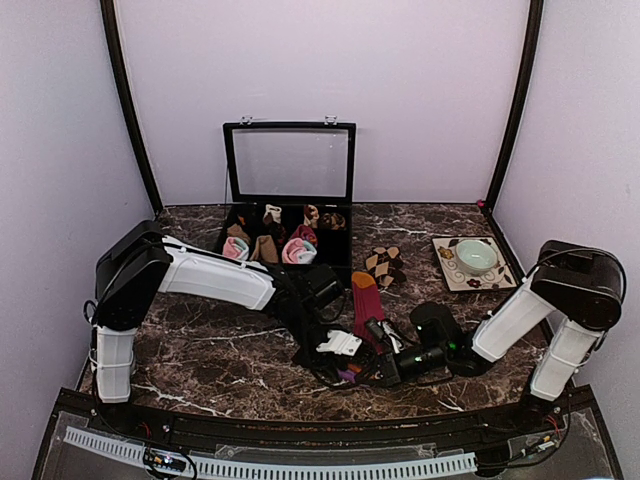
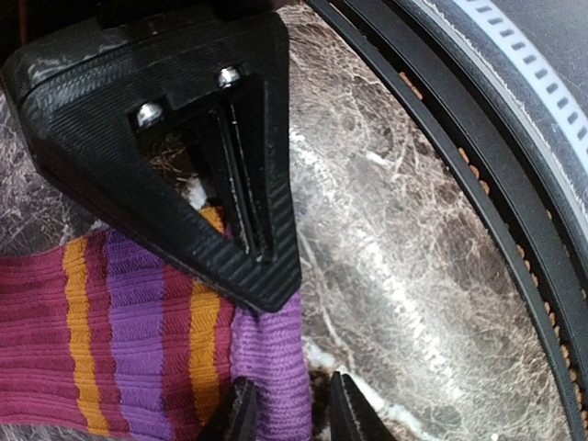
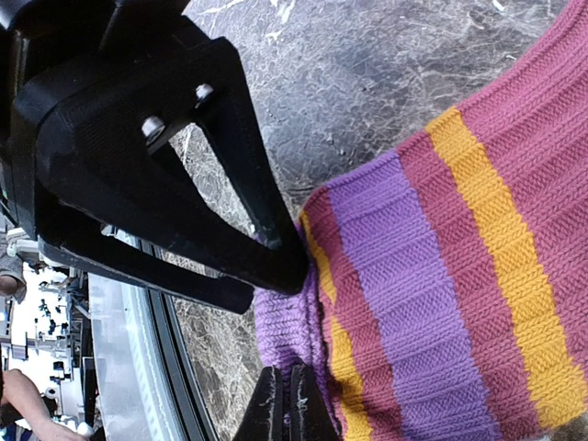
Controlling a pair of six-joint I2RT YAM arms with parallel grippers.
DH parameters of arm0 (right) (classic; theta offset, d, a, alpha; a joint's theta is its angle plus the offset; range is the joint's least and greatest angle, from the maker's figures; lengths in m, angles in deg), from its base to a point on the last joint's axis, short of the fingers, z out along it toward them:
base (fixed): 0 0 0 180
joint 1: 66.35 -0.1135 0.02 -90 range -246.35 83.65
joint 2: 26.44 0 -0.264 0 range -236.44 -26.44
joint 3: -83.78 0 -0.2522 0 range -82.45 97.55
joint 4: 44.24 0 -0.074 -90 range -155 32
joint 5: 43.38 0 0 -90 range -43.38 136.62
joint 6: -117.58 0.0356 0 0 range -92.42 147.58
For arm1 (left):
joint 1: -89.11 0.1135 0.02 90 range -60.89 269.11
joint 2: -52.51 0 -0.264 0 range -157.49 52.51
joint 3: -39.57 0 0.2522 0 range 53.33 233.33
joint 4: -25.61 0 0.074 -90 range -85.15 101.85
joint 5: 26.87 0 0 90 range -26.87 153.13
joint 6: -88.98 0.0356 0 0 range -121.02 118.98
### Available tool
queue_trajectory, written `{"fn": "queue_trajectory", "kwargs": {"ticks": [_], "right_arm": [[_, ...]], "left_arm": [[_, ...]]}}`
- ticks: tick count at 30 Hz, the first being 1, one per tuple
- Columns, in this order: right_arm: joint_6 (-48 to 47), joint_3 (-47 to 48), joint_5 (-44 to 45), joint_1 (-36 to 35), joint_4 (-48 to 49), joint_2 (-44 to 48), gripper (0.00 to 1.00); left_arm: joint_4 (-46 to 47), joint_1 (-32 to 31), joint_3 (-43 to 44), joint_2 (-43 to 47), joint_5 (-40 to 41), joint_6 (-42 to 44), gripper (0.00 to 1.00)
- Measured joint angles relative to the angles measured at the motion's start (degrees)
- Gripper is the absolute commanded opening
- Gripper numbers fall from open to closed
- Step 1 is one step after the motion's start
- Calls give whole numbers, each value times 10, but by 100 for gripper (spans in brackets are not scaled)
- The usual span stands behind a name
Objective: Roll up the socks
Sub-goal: Roll the sock at the center of the board.
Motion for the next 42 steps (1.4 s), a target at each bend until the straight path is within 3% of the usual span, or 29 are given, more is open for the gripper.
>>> {"fn": "queue_trajectory", "kwargs": {"ticks": [3, 4, 9, 13, 17, 19, 20, 21, 29, 33, 37, 39, 42], "right_arm": [[0, 0, 0, 0, -2, 1, 3], [0, 0, 1, 0, -4, 2, 4], [-5, 3, 10, 0, -28, 20, 16], [-25, 5, 37, -1, -76, 61, 38], [-54, -9, 109, -5, -146, 150, 52], [-68, -21, 154, -7, -174, 197, 67], [-77, -28, 175, -10, -186, 223, 90], [-83, -35, 197, -14, -197, 249, 98], [-147, -48, 352, -59, -252, 420, 100], [-105, -47, 458, -58, -270, 469, 100], [-87, -48, 493, -50, -283, 494, 99], [-92, -57, 491, -50, -273, 508, 94], [-118, -71, 487, -60, -265, 517, 78]], "left_arm": [[10, 0, -2, 0, 3, 1, 2], [13, 0, -3, 0, 4, 0, 0], [15, 0, -3, 0, 4, -7, 0], [0, 1, 1, 0, -6, -14, 0], [-49, 7, 20, -12, -34, -26, 0], [-72, 10, 27, -19, -51, -33, 0], [-88, 10, 31, -23, -64, -37, 0], [-95, 13, 33, -26, -72, -40, 0], [-179, 23, 76, -71, -138, -72, 0], [-217, 25, 112, -95, -144, -93, 0], [-241, 25, 134, -106, -138, -108, 0], [-250, 25, 142, -111, -137, -115, 0], [-267, 25, 157, -122, -140, -123, 0]]}}
